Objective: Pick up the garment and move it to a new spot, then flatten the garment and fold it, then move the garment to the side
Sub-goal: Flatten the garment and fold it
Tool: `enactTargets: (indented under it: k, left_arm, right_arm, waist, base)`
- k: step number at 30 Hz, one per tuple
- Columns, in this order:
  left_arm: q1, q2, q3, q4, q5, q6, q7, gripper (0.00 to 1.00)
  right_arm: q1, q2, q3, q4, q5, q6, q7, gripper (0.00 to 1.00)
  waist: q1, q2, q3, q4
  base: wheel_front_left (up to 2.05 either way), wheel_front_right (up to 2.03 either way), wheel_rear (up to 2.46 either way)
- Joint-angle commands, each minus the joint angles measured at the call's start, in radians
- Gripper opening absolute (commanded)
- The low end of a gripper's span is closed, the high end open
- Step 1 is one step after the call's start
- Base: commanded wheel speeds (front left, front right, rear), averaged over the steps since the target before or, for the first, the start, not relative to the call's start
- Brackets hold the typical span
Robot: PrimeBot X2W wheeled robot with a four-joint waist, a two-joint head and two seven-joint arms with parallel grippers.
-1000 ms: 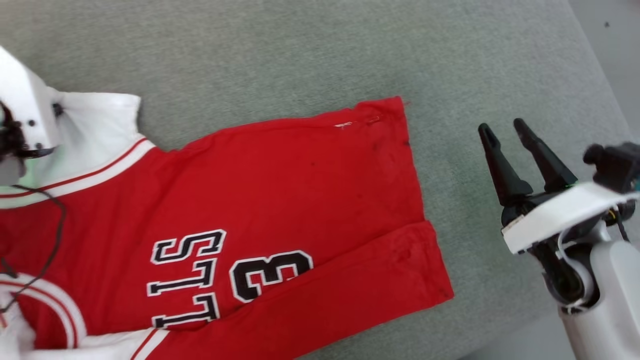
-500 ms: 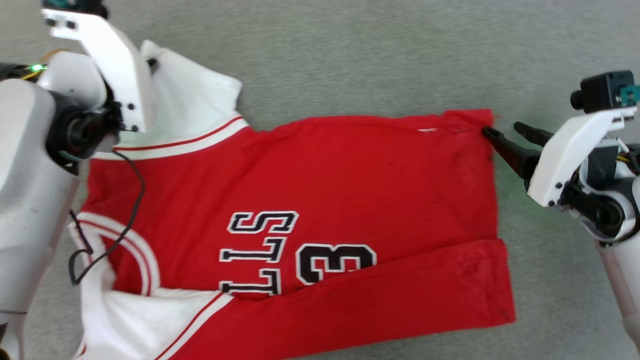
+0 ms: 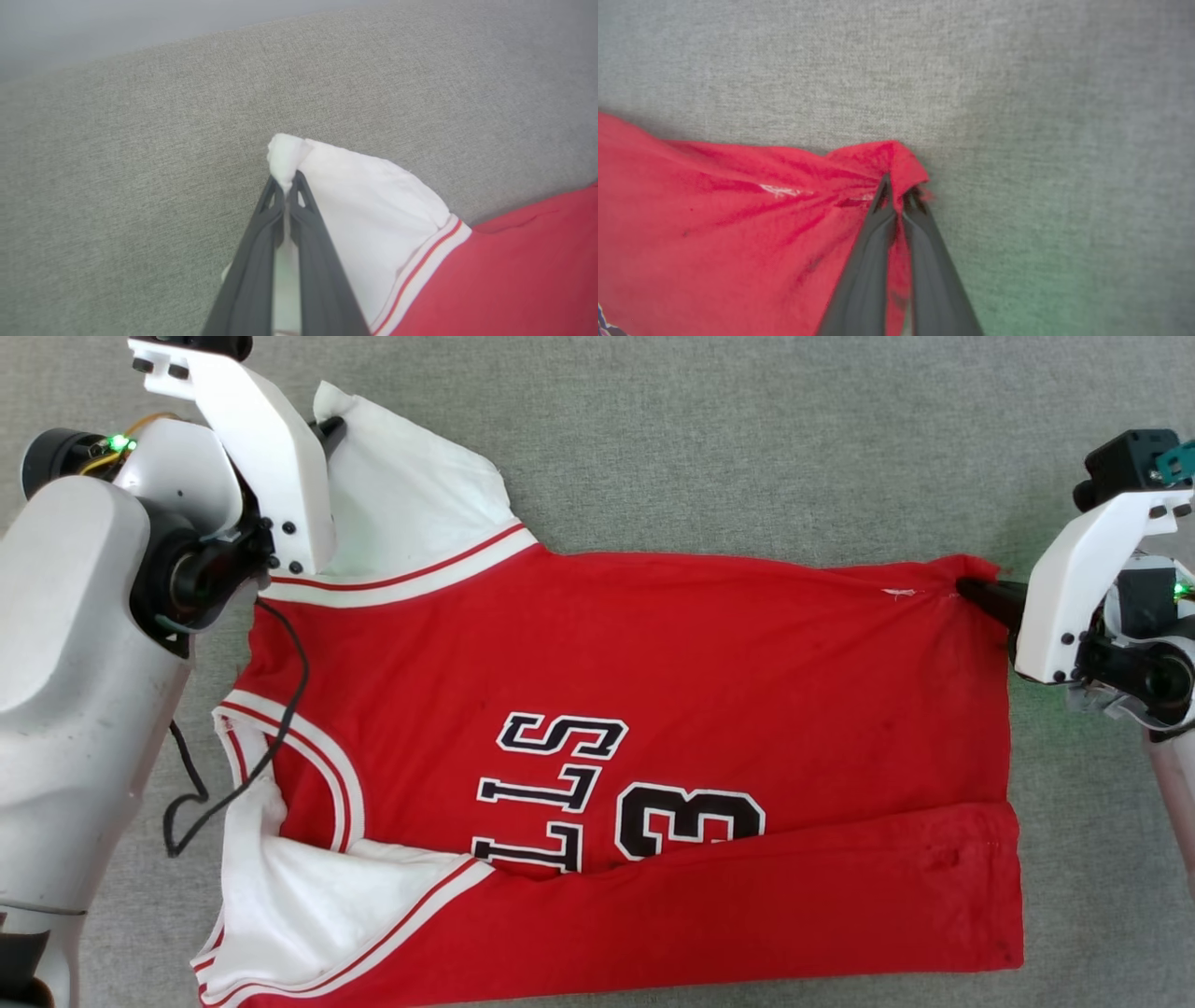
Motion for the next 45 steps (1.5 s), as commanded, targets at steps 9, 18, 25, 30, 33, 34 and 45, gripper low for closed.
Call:
enactTargets:
  k: [9, 18, 25, 30, 33, 34, 45]
  left_arm:
    - [0.1, 0.013, 0.046, -0.015, -0.038, 0.011, -0.095, 0.0]
    - [0.442, 0.041, 0.157, -0.147, -0.145, 0.082, -0.267, 0.0]
    - [0.727, 0.035, 0.194, -0.23, -0.222, 0.137, -0.328, 0.0]
    - [0.879, 0.016, 0.2, -0.256, -0.262, 0.167, -0.348, 0.0]
    - [0.939, 0.003, 0.191, -0.254, -0.276, 0.178, -0.353, 0.4]
    - [0.954, -0.001, 0.186, -0.252, -0.28, 0.178, -0.353, 1.0]
    - [0.962, -0.03, 0.21, -0.316, -0.177, 0.176, -0.568, 1.0]
  right_arm:
    - [0.036, -0.035, 0.003, -0.07, -0.049, -0.001, -0.129, 0.0]
    - [0.293, -0.026, -0.09, -0.204, -0.093, -0.001, -0.198, 0.0]
    - [0.505, 0.029, -0.162, -0.256, -0.109, -0.001, -0.23, 0.0]
    - [0.615, 0.063, -0.189, -0.251, -0.11, -0.001, -0.262, 0.0]
    - [0.66, 0.079, -0.198, -0.226, -0.115, -0.001, -0.288, 0.4]
    - [0.666, 0.081, -0.198, -0.218, -0.118, -0.001, -0.301, 1.0]
    - [0.744, 0.079, -0.227, -0.347, -0.129, -0.001, -0.36, 1.0]
  waist:
    - [0.0001, 0.0, -0.094, 0.007]
    - [0.0001, 0.0, -0.258, 0.044]
    - [0.0001, 0.0, -0.326, 0.063]
    - [0.0001, 0.0, -0.347, 0.063]
    - [0.0001, 0.0, -0.357, 0.059]
    - [0.0001, 0.0, -0.36, 0.058]
    - [0.0001, 0.0, -0.412, 0.055]
  base:
    - [0.0, 0.0, 0.0]
    - [0.0, 0.0, 0.0]
    - [0.0, 0.0, 0.0]
    - [0.0, 0.0, 0.0]
    - [0.0, 0.0, 0.0]
    - [0.0, 0.0, 0.0]
    - [0.0, 0.0, 0.0]
